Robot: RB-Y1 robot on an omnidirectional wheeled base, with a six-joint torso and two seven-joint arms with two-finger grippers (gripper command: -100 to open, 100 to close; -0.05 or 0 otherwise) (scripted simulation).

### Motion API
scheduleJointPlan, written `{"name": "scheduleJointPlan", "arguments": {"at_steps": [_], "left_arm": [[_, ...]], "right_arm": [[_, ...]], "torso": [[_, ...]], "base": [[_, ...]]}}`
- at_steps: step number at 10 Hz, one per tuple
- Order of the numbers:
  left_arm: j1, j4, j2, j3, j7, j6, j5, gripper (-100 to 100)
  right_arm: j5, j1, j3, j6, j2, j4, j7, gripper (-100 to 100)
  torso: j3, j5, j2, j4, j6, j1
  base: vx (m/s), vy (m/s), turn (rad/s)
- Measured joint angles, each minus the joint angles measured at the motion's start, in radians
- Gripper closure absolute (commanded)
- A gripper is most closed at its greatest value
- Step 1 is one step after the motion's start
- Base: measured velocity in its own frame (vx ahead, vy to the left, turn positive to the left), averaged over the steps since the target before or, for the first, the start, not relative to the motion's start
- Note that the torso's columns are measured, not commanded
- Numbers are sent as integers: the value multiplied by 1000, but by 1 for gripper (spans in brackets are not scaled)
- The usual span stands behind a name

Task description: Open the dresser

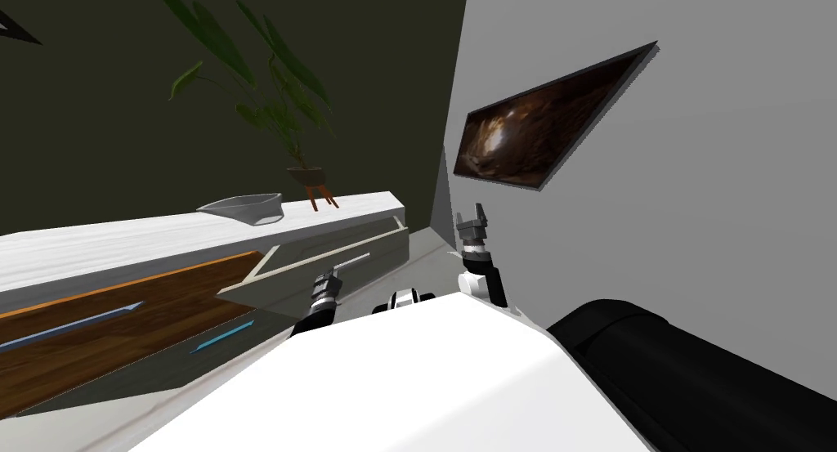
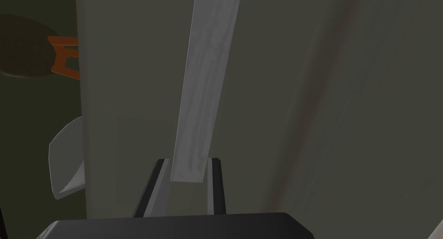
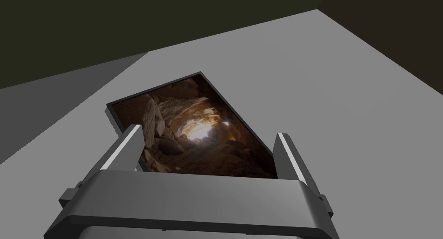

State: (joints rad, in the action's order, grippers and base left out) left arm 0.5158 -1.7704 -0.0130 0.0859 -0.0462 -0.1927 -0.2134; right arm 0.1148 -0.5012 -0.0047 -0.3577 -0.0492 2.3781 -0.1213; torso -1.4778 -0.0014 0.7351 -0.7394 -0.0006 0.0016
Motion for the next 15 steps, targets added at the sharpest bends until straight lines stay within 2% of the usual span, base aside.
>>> {"name": "scheduleJointPlan", "arguments": {"at_steps": [7,10,11,15], "left_arm": [[100,-187,1,3,-1,96,-22,-100],[155,-271,-2,1,0,152,-31,-100],[158,-273,-2,1,0,156,-31,0],[161,-266,-2,1,1,161,-31,0]], "right_arm": [[0,0,0,0,0,0,0,0],[0,0,0,0,0,0,0,0],[0,0,0,0,0,0,0,0],[0,0,0,0,0,0,0,0]], "torso": [[3,1,4,1,1,-2],[3,-4,8,-4,0,-7],[4,-2,8,-3,1,-6],[2,0,4,0,1,-3]], "base": [[27,-5,-18],[21,-4,-9],[5,2,1],[0,0,0]]}}
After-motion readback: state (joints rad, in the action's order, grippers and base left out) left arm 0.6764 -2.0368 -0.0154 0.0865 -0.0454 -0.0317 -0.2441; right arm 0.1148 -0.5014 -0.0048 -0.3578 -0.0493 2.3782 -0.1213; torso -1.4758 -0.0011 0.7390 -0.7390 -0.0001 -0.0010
